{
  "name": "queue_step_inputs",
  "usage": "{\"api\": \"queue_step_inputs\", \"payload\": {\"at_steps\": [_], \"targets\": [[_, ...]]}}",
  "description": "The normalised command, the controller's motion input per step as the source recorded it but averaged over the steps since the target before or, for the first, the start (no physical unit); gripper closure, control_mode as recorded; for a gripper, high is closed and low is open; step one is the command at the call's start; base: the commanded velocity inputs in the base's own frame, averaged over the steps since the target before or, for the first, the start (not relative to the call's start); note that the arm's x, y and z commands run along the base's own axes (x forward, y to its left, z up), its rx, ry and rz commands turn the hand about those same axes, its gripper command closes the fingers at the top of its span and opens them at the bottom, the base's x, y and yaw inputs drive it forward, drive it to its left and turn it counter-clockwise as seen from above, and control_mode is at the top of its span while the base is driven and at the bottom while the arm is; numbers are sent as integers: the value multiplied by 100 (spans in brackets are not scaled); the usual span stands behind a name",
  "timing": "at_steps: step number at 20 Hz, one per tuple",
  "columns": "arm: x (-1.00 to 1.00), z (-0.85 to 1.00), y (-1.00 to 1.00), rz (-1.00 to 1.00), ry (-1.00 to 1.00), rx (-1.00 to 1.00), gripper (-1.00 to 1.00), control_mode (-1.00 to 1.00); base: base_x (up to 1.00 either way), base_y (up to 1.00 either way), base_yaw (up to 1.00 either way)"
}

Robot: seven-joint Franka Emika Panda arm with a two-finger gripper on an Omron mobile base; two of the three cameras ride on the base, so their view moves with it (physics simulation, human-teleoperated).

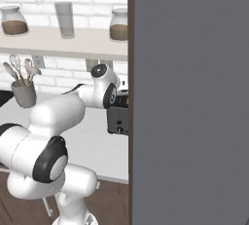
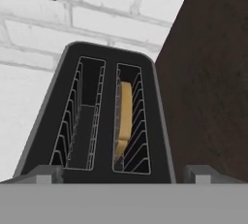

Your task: Start the toaster. Once the lever pops up, take the bread to the plate on the dining counter.

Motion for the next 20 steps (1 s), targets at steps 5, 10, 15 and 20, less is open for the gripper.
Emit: {"api": "queue_step_inputs", "payload": {"at_steps": [5, 10, 15, 20], "targets": [[8, -6, 0, 0, 0, 0, -100, -100, 0, 0, 0], [5, 0, 0, 0, 1, 0, -100, -100, 0, 0, 0], [2, 0, 0, 0, 0, 0, -100, -100, 0, 0, 0], [0, 0, 0, 0, 0, 0, -100, -100, 0, 0, 0]]}}
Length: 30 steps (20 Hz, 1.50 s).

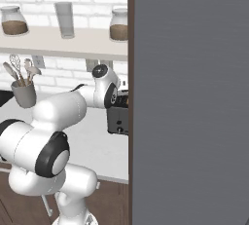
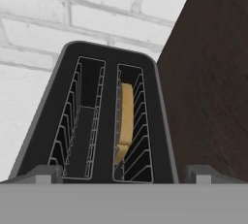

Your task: Start the toaster. Once the lever pops up, take the bread to the plate on the dining counter.

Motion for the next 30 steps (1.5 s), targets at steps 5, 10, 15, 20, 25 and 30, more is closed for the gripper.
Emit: {"api": "queue_step_inputs", "payload": {"at_steps": [5, 10, 15, 20, 25, 30], "targets": [[0, 0, 0, 0, 0, 0, -100, -100, 0, 0, 0], [0, 0, 0, 0, 0, 0, -100, -100, 0, 0, 0], [0, 0, 0, 0, 0, 0, -100, -100, 0, 0, 0], [0, 0, 0, 0, 0, 0, -100, -100, 0, 0, 0], [0, 0, 0, 0, 0, 0, -100, -100, 0, 0, 0], [0, 0, 0, 0, 0, 0, -100, -100, 0, 0, 0]]}}
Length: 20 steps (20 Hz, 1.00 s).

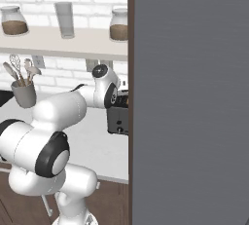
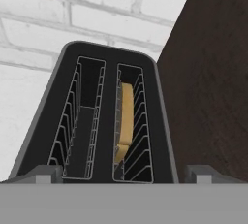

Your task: Start the toaster. Once the lever pops up, take the bread to the plate on the dining counter.

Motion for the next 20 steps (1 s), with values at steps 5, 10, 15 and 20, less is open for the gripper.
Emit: {"api": "queue_step_inputs", "payload": {"at_steps": [5, 10, 15, 20], "targets": [[0, 0, 0, 0, 0, 0, -100, -100, 0, 0, 0], [0, 0, 0, 0, 0, 0, -100, -100, 0, 0, 0], [0, 0, 0, 0, 0, 0, -100, -100, 0, 0, 0], [0, 0, 0, 0, 0, 0, -100, -100, 0, 0, 0]]}}
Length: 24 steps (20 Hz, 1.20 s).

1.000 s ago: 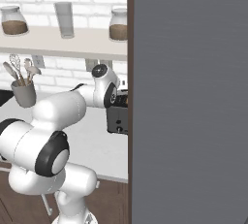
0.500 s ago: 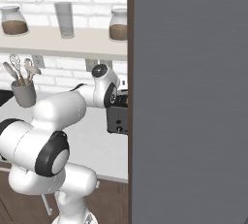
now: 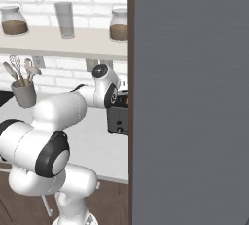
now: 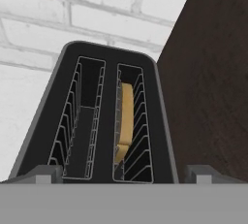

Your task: Start the toaster. Once the lever pops up, take the bread to the plate on the dining counter.

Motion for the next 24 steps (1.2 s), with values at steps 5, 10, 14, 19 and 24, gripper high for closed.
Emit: {"api": "queue_step_inputs", "payload": {"at_steps": [5, 10, 14, 19, 24], "targets": [[0, 0, 0, 0, 0, 0, -100, -100, 0, 0, 0], [0, 0, 0, 0, 0, 0, -100, -100, 0, 0, 0], [0, 0, 0, 0, 0, 0, -100, -100, 0, 0, 0], [0, 0, 0, 0, 0, 0, -100, -100, 0, 0, 0], [0, 0, 0, 0, 0, 0, -100, -100, 0, 0, 0]]}}
